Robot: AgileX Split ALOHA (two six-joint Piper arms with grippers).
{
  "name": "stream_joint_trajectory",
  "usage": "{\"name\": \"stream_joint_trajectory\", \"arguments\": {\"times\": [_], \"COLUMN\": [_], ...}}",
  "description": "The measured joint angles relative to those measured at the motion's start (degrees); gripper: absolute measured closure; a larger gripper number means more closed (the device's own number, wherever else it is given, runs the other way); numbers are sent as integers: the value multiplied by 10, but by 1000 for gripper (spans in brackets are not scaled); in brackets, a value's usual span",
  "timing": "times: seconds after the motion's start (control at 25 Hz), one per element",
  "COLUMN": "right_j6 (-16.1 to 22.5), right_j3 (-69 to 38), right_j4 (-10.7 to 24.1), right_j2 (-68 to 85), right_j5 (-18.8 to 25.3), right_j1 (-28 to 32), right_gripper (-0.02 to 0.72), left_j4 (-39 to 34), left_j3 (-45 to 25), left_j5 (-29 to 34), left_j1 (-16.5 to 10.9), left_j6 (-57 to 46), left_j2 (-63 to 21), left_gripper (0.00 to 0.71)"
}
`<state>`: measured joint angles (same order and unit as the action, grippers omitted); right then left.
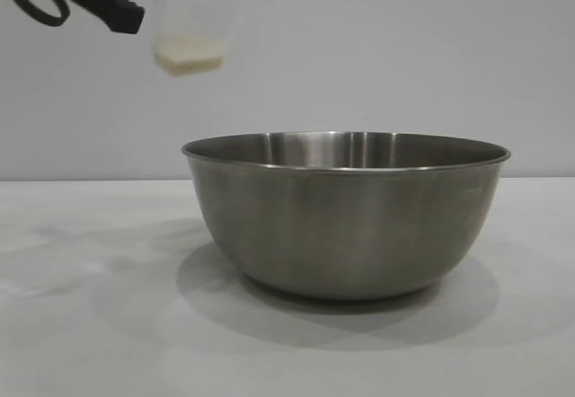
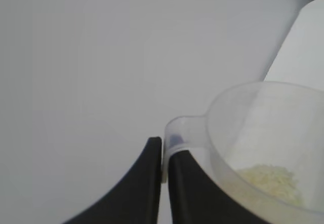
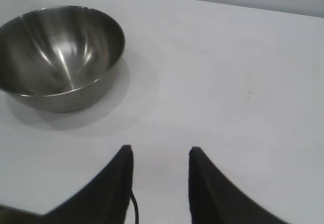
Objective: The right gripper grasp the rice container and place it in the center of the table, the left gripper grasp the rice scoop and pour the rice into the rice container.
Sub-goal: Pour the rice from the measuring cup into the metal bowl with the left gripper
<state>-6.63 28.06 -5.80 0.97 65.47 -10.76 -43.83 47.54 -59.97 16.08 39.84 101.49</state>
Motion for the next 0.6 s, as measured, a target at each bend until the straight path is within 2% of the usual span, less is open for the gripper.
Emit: {"name": "stream_joint_trajectory", "arguments": {"times": [0.12,0.28,0.4,0.6], "right_j6": [0,0,0,0], "right_j3": [0,0,0,0], "right_j4": [0,0,0,0], "right_j2": [0,0,0,0], "right_j5": [0,0,0,0], "right_j1": [0,0,0,0], "right_gripper": [484,484,484,484], "left_j4": [-1,10,7,-42], "left_j3": [1,1,1,1], "left_j5": [24,33,58,76], "left_j1": [29,52,62,65], "left_j6": [87,201,264,311], "left_j2": [1,7,7,7], "left_gripper": [710,710,710,710]}}
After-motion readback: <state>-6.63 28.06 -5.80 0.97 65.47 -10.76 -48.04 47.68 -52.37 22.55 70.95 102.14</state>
